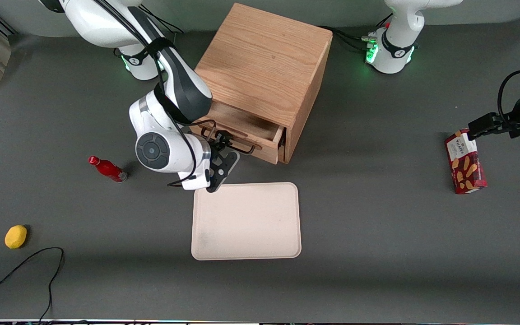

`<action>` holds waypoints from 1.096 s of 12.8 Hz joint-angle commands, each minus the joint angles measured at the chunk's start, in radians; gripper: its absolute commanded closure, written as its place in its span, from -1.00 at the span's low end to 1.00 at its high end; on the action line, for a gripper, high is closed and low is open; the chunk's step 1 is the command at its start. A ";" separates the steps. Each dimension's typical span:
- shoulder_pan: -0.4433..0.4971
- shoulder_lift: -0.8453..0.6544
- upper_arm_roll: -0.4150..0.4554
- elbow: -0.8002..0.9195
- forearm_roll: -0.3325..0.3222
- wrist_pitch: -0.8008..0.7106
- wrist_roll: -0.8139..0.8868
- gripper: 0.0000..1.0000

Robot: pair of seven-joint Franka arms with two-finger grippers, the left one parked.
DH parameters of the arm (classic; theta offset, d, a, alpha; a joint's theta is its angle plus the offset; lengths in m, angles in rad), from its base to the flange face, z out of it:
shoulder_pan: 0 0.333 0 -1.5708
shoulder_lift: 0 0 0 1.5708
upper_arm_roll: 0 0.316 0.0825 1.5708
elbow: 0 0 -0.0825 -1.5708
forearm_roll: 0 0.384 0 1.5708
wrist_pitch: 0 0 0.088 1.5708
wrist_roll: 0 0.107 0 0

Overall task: Open upper drawer
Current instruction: 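Pull the upper drawer outward by its handle with the right gripper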

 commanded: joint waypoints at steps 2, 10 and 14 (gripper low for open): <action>-0.031 0.067 0.000 0.116 -0.010 -0.013 -0.015 -1.00; -0.093 0.110 0.000 0.191 -0.010 -0.016 -0.027 -1.00; -0.116 0.135 0.000 0.227 -0.020 -0.017 -0.044 -1.00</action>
